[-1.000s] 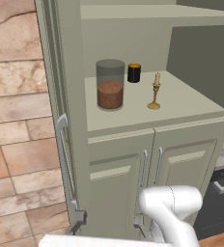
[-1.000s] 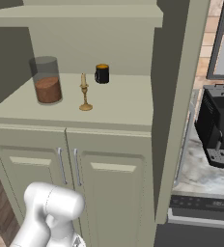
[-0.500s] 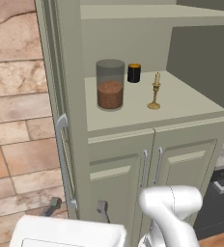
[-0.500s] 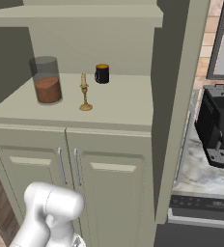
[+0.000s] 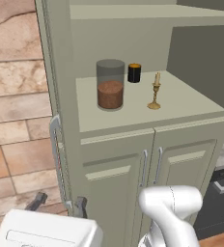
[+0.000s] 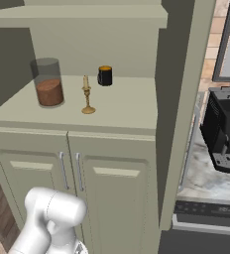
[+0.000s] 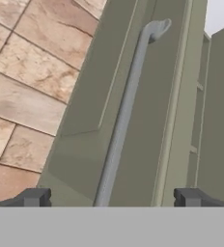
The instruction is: Pick the jar and candle from the dining table and place them in the open cabinet. Close the cabinet after placing the objects.
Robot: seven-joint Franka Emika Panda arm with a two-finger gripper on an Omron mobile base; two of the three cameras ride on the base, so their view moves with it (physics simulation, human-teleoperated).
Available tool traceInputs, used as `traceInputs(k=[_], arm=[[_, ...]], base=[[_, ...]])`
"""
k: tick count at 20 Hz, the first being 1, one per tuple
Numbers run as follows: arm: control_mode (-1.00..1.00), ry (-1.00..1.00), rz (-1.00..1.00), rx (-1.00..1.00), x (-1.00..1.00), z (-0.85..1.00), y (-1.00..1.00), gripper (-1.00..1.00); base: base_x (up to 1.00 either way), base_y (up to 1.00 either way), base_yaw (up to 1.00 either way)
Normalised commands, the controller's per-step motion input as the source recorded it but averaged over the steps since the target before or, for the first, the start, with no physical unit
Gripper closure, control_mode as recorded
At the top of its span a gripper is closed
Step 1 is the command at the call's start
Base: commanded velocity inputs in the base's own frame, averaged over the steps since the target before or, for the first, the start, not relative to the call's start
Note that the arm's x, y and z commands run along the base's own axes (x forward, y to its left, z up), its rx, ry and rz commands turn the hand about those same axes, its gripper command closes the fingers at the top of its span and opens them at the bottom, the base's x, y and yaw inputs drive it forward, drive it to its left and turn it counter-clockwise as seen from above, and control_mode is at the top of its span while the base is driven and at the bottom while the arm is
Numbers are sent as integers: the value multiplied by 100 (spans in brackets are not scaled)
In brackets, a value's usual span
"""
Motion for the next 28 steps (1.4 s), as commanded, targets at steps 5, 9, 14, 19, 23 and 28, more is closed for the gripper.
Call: traceInputs(k=[5, 9, 14, 19, 23, 28], arm=[[-100, 0, -12, 2, 49, 6, -32, -100], [-100, 0, -19, 13, 83, 21, -85, -100], [-100, 5, -21, 15, 98, 15, -93, -100], [-100, 5, -20, 13, 100, 11, -76, -100], [-100, 5, -15, 10, 99, 7, -52, -100], [-100, 3, -13, 9, 93, 11, -40, -100]], base=[[0, 0, 0], [0, 0, 0], [0, 0, 0], [0, 0, 0], [0, 0, 0], [0, 0, 0]])
